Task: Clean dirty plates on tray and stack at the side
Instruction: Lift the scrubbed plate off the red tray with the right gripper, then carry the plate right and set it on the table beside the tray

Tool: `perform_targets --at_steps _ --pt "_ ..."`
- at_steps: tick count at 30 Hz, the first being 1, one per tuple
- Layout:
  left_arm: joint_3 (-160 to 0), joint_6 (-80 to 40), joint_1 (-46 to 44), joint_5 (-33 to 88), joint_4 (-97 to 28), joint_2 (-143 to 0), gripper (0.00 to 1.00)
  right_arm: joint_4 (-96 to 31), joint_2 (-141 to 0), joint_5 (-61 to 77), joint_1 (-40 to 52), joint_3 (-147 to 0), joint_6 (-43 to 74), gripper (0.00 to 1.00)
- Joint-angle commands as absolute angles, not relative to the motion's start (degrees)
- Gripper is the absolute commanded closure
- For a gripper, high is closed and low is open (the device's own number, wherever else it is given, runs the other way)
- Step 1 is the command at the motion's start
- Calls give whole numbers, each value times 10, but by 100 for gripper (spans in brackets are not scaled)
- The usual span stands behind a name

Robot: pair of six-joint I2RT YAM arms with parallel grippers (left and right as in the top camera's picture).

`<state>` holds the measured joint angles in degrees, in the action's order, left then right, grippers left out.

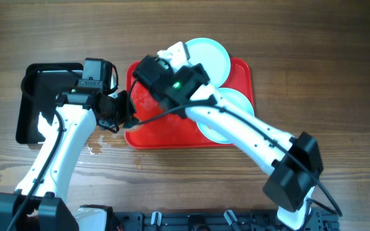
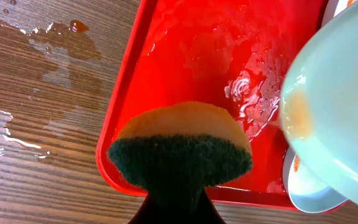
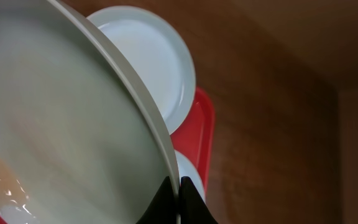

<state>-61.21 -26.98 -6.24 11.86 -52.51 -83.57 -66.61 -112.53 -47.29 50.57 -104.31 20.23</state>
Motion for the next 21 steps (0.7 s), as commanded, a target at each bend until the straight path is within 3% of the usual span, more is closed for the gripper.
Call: perform_targets --at_steps 1,21 --pt "-610 -259 -60 113 -524 -828 96 -659 -1112 -595 532 -1054 195 96" --pt "-610 -259 -60 113 -521 -828 96 -647 -1112 -747 579 -1054 165 96"
